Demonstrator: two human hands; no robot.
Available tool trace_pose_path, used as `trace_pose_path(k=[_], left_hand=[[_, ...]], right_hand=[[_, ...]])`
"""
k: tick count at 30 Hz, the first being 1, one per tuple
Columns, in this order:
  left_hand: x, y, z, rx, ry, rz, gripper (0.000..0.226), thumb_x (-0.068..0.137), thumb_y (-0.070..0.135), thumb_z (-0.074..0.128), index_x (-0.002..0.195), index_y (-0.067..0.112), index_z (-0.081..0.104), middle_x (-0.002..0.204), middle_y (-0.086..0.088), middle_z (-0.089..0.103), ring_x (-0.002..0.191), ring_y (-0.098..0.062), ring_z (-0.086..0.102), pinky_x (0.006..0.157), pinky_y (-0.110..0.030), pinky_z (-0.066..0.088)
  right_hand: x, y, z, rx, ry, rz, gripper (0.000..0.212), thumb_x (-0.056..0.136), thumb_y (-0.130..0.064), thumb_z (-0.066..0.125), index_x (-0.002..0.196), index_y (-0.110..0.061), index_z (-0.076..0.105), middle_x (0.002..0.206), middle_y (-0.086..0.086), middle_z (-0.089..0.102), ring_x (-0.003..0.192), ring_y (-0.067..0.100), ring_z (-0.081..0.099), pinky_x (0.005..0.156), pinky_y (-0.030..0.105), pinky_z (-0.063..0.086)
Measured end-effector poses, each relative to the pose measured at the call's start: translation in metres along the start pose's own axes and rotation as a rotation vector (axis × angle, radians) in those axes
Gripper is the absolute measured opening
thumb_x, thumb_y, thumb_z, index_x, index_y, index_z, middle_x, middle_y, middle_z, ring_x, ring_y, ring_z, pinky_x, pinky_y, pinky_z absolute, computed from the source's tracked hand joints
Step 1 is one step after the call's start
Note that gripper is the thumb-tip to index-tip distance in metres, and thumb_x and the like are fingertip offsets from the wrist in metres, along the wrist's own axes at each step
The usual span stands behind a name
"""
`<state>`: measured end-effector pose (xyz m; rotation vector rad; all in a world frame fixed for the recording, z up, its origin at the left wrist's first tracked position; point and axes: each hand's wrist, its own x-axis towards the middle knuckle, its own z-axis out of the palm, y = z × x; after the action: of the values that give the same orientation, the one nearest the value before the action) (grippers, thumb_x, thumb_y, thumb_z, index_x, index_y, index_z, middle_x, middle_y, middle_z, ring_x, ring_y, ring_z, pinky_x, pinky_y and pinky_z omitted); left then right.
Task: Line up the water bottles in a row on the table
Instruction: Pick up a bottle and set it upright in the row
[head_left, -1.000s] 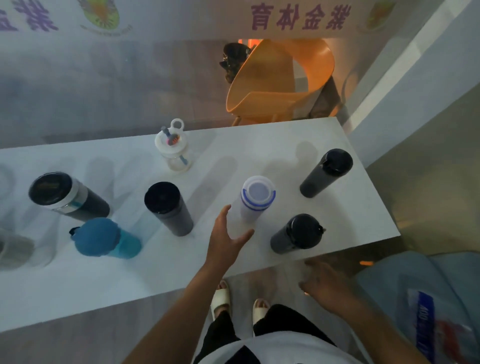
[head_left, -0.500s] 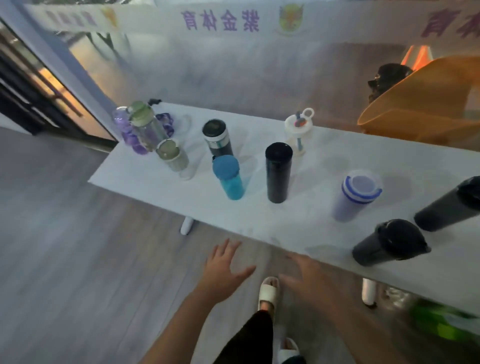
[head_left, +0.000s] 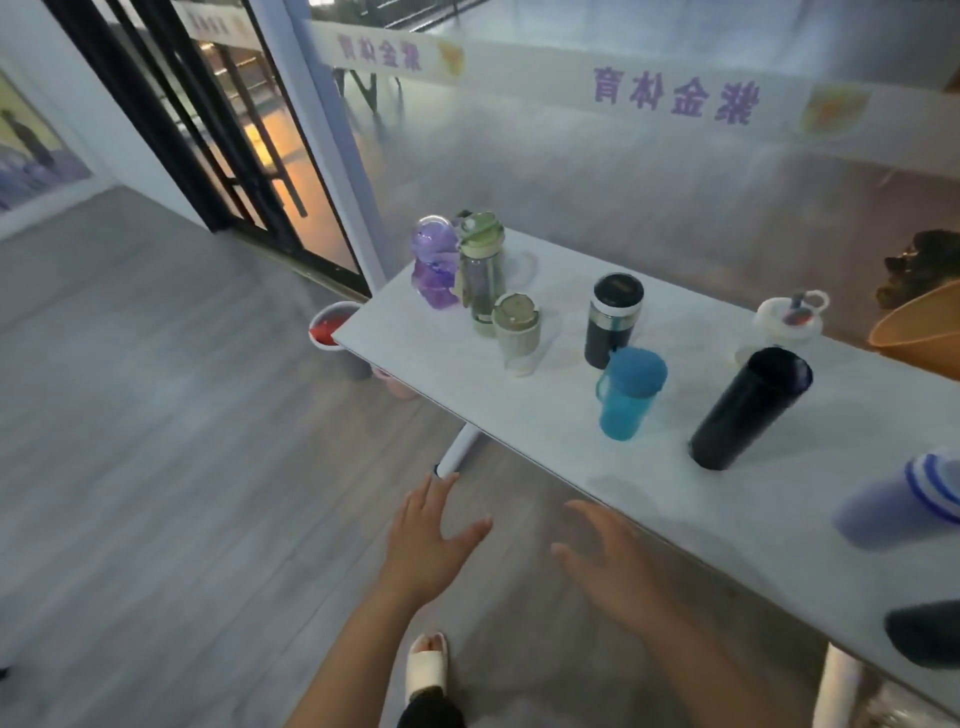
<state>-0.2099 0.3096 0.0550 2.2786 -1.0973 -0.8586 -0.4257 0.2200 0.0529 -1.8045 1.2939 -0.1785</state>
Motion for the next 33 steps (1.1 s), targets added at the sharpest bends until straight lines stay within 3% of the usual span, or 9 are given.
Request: trace_pose_path(k=[7, 14, 22, 27, 30, 33], left_hand=[[0.061, -0.067, -0.113, -0.063, 0.017, 0.028, 0.069, 0.086, 0.058, 0.061, 0.146, 0.038, 0.033, 0.161, 0.003, 0.017, 0.149, -0.015, 0.01, 0.121, -0.039, 0.012], [0.14, -0.11, -0.2, -0.045, 0.033, 0.091, 0.069, 0.085, 0.054, 0.064, 0.145, 0.035, 0.037, 0.159, 0.004, 0.024, 0.147, -0.018, 0.019, 0.12, -0.04, 0.019], [0.258, -0.099, -0.242, -0.046, -0.037, 0.184, 0.064, 0.087, 0.045, 0.065, 0.144, 0.038, 0.035, 0.156, 0.012, 0.03, 0.142, -0.013, 0.028, 0.117, -0.038, 0.026], [0.327, -0.087, -0.266, 0.015, -0.119, 0.165, 0.063, 0.086, 0.035, 0.069, 0.141, 0.036, 0.039, 0.15, 0.014, 0.038, 0.137, -0.01, 0.036, 0.114, -0.034, 0.031], [0.373, -0.072, -0.287, 0.029, -0.137, 0.176, 0.059, 0.088, 0.029, 0.068, 0.14, 0.033, 0.041, 0.136, 0.021, 0.042, 0.122, -0.001, 0.041, 0.099, -0.021, 0.032], [0.422, -0.06, -0.298, -0.055, -0.133, 0.16, 0.052, 0.087, 0.023, 0.069, 0.132, 0.037, 0.047, 0.129, 0.02, 0.049, 0.118, -0.005, 0.049, 0.094, -0.023, 0.037]], right_hand=[[0.072, -0.126, 0.062, -0.047, -0.009, -0.023, 0.058, 0.085, -0.034, 0.07, 0.138, -0.02, 0.049, 0.139, -0.001, 0.047, 0.13, 0.016, 0.044, 0.109, 0.032, 0.034], [0.145, -0.224, 0.091, -0.069, 0.005, -0.062, 0.056, 0.084, -0.037, 0.068, 0.136, -0.033, 0.047, 0.142, -0.009, 0.043, 0.129, 0.013, 0.043, 0.106, 0.029, 0.035], [0.257, -0.274, 0.097, -0.013, 0.088, -0.102, 0.057, 0.085, -0.039, 0.067, 0.137, -0.034, 0.045, 0.142, -0.009, 0.043, 0.129, 0.014, 0.042, 0.109, 0.033, 0.035], [0.344, -0.304, 0.096, 0.106, 0.218, -0.101, 0.065, 0.083, -0.035, 0.072, 0.14, -0.024, 0.043, 0.143, -0.002, 0.043, 0.131, 0.019, 0.04, 0.109, 0.032, 0.033], [0.387, -0.323, 0.096, 0.207, 0.297, -0.062, 0.077, 0.082, -0.037, 0.073, 0.145, -0.027, 0.03, 0.151, 0.0, 0.031, 0.138, 0.021, 0.032, 0.11, 0.032, 0.031], [0.411, -0.331, 0.102, 0.321, 0.318, -0.024, 0.085, 0.081, -0.042, 0.073, 0.147, -0.04, 0.018, 0.158, -0.005, 0.015, 0.143, 0.02, 0.022, 0.114, 0.04, 0.03]])
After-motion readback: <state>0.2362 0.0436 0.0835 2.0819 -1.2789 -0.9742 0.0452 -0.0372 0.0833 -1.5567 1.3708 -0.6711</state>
